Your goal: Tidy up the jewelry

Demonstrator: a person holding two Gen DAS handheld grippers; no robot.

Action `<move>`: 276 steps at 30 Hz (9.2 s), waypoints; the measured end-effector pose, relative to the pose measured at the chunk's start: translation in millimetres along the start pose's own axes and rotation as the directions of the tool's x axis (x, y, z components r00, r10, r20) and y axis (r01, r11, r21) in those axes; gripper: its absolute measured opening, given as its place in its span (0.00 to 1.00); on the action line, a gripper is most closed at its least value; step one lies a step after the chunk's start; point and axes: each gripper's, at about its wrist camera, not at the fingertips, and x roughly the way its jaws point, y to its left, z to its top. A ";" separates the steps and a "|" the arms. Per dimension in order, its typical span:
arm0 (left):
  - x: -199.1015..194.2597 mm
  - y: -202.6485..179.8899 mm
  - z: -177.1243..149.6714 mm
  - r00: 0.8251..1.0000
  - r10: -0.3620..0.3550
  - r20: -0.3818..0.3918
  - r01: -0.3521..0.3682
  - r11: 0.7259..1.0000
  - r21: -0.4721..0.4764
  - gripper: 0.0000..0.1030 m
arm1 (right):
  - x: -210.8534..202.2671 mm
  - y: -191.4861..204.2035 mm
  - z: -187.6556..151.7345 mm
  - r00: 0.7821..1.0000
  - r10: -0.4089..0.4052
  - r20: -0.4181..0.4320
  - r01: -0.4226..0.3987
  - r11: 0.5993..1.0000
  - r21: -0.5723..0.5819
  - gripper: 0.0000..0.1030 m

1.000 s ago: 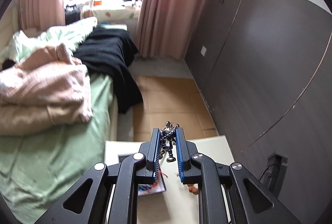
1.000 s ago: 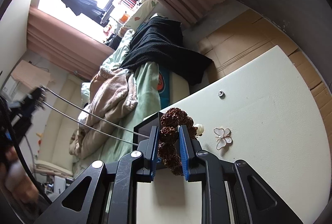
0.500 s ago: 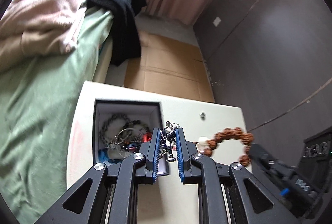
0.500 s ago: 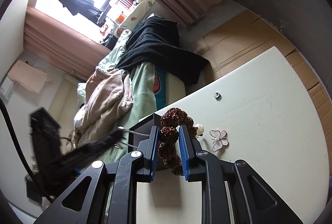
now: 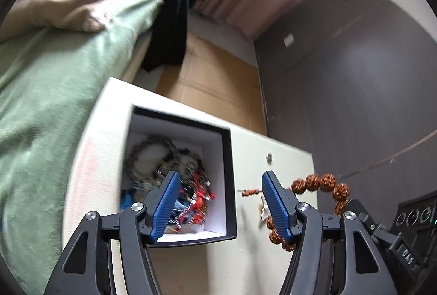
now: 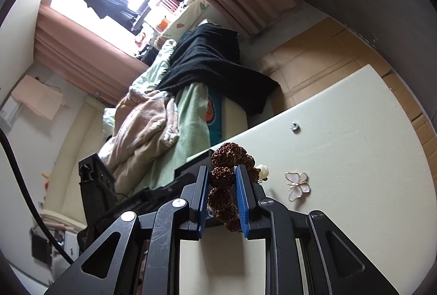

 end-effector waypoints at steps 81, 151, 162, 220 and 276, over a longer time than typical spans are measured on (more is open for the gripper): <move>-3.8 -102.8 -9.1 0.981 0.163 0.100 -0.190 0.902 0.389 0.85 | -37.9 -60.9 22.9 0.928 -0.370 0.041 0.367 0.927 0.074 0.94; 74.1 -105.8 5.2 0.975 0.215 -0.059 -0.185 0.927 0.326 0.00 | 10.7 -82.3 24.1 0.935 -0.329 -0.128 0.344 0.931 0.119 0.64; 93.4 -101.7 -7.3 0.946 0.261 -0.195 -0.178 0.916 0.359 0.16 | 14.1 -78.4 21.8 0.928 -0.346 -0.137 0.363 0.924 0.122 0.64; 2.3 -46.6 -3.8 0.982 0.188 0.011 -0.186 0.965 0.182 0.12 | 50.0 -43.4 5.1 0.914 -0.356 -0.193 0.352 0.934 -0.056 0.64; -41.1 57.0 27.9 0.989 0.119 0.089 -0.118 0.993 -0.021 0.68 | 107.7 66.3 -31.1 0.991 -0.027 -0.131 0.009 0.991 -0.134 0.32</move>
